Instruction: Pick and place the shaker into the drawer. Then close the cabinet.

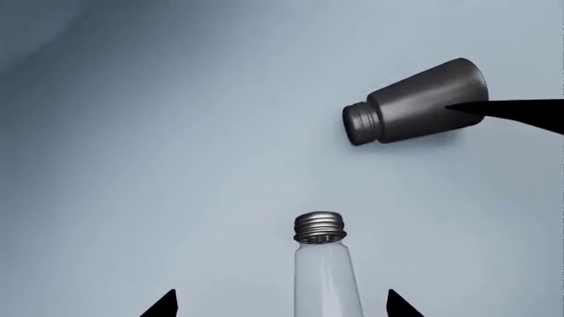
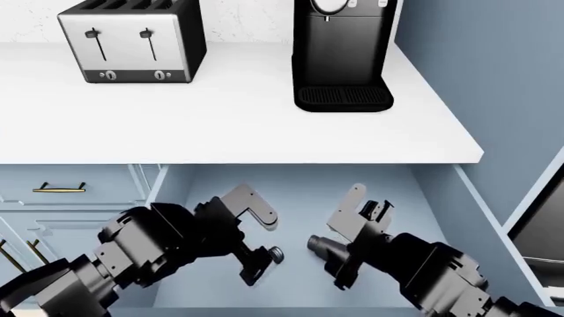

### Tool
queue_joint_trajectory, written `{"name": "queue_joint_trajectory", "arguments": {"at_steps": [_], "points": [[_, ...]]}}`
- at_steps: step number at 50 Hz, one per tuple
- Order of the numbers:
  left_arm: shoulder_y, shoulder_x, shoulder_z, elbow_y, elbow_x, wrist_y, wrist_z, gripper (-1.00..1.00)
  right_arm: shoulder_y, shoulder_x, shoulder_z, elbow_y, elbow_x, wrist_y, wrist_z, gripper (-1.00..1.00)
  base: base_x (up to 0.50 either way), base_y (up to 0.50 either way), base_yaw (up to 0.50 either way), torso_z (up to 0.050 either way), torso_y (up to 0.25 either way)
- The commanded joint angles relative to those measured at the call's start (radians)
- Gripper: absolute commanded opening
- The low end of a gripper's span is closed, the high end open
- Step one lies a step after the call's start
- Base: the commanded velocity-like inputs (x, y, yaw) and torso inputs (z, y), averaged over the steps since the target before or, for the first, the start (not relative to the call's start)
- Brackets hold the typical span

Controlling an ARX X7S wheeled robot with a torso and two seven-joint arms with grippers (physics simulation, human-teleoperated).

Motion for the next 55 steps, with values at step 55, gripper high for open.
{"name": "queue_joint_trajectory", "arguments": {"at_steps": [55], "points": [[-0.196, -0.234, -0.451, 0.695, -0.517, -0.383, -0.543, 1.0, 0.174, 0.435, 0.384, -0.921, 0.469, 0.389, 0.188, 1.0, 0.0, 0.0, 0.0, 0.0, 0.0]]}}
